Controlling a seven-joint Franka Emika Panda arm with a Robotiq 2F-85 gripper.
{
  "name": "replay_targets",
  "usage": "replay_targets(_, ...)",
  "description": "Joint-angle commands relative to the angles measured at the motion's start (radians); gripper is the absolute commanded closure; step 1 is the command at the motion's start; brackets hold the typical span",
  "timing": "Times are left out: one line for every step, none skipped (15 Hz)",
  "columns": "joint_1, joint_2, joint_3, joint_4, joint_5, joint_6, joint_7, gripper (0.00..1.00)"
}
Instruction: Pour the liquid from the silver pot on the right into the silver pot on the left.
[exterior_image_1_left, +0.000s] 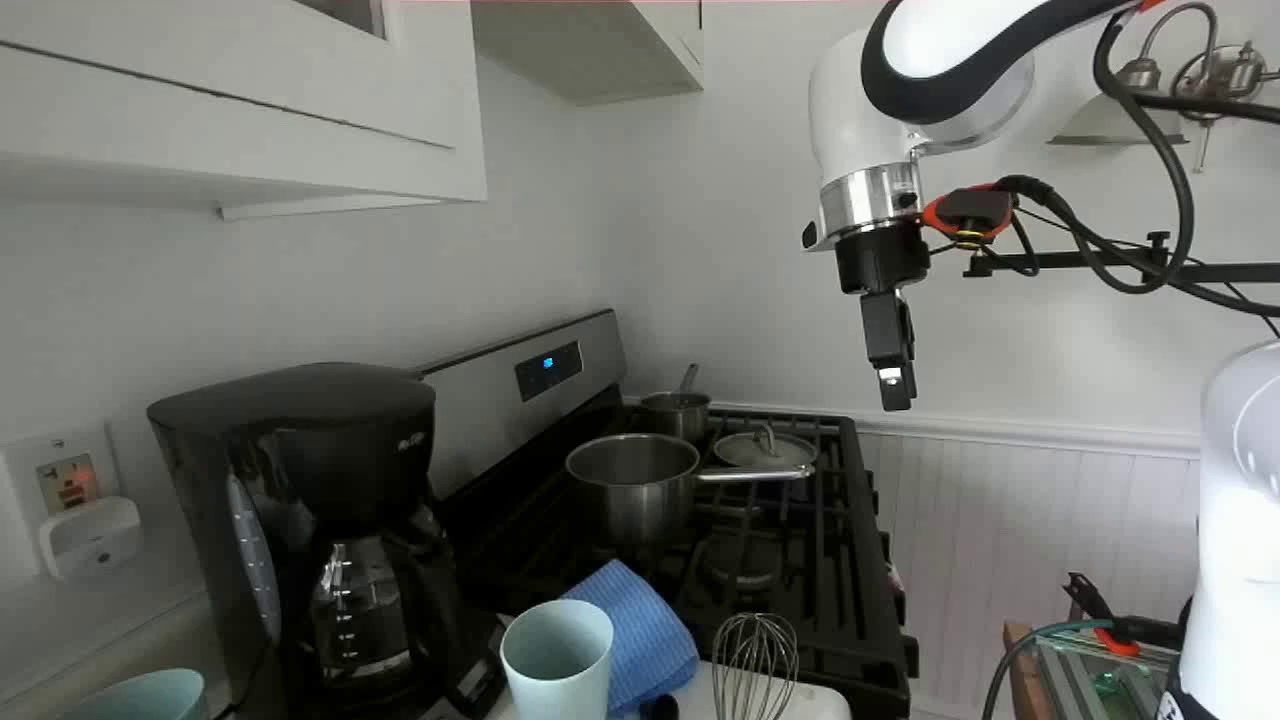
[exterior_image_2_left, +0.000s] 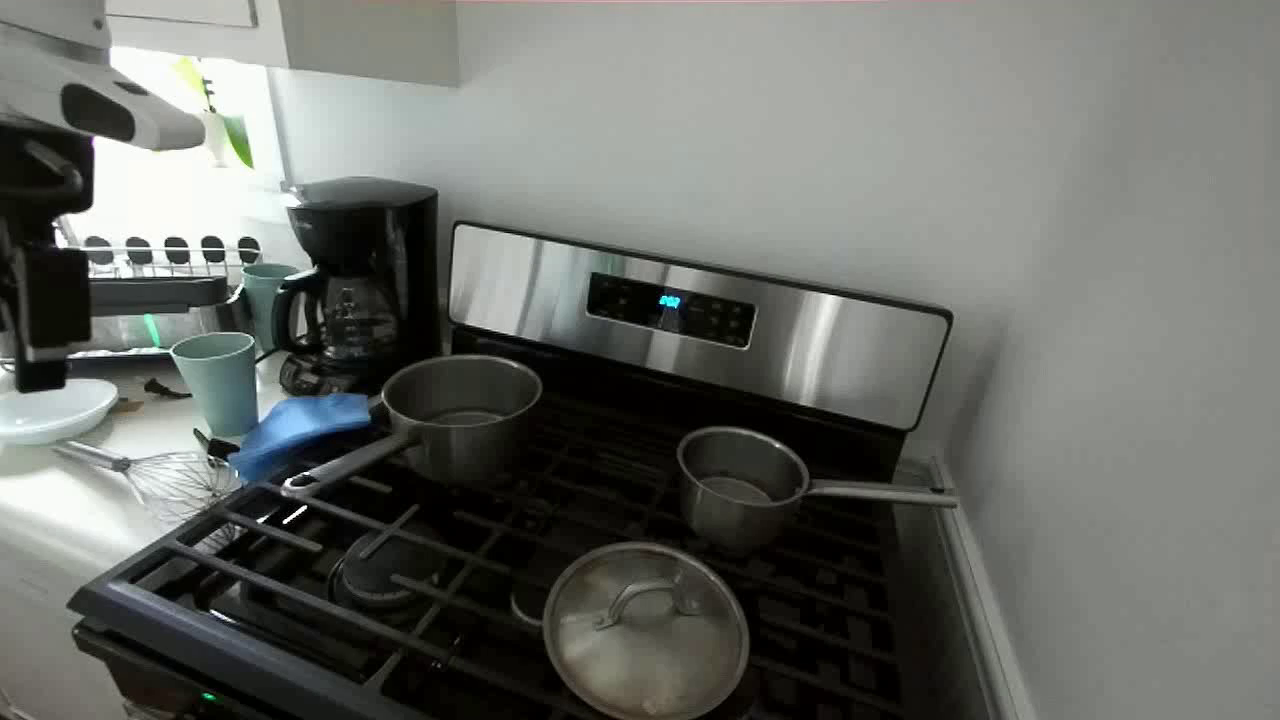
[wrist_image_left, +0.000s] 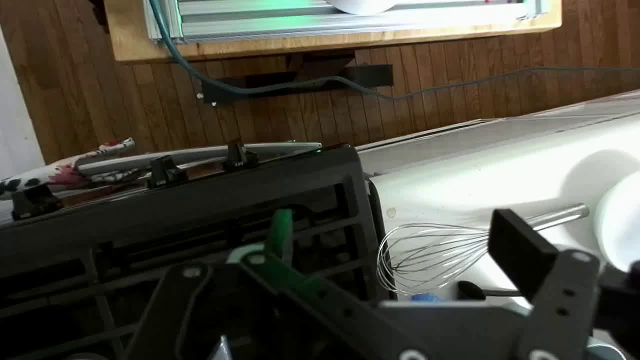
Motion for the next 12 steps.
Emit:
replay_targets(-0.006, 0.001, 0.005, 0.001, 0.003, -0.001, -0.003, 0.00)
replay_targets(-0.006, 0.001, 0.005, 0.001, 0.003, -0.001, -0.003, 0.00)
replay_targets(-0.006, 0.001, 0.005, 0.001, 0.003, -0.001, -0.003, 0.00)
replay_targets(-0.006, 0.001, 0.005, 0.001, 0.003, -0.001, -0.003, 0.00)
replay_targets(-0.027, 0.041, 0.017, 0.009, 0.001, 0.062, 0.069, 0.00)
replay_targets(-0.041, 0.071, 0.016, 0.016, 0.008, 0.125, 0.120, 0.00)
replay_targets(-0.043, 0.107, 0.000, 0.030, 0.020, 0.197, 0.135, 0.00)
replay_targets(-0.053, 0.133, -0.003, 0.039, 0.024, 0.259, 0.162, 0.00)
replay_targets(-0.063, 0.168, -0.009, 0.056, 0.030, 0.327, 0.181, 0.00)
replay_targets(-0.072, 0.201, -0.016, 0.070, 0.036, 0.394, 0.197, 0.00)
replay_targets(-0.084, 0.243, -0.026, 0.093, 0.043, 0.454, 0.211, 0.00)
replay_targets(-0.097, 0.275, -0.032, 0.114, 0.048, 0.508, 0.228, 0.00)
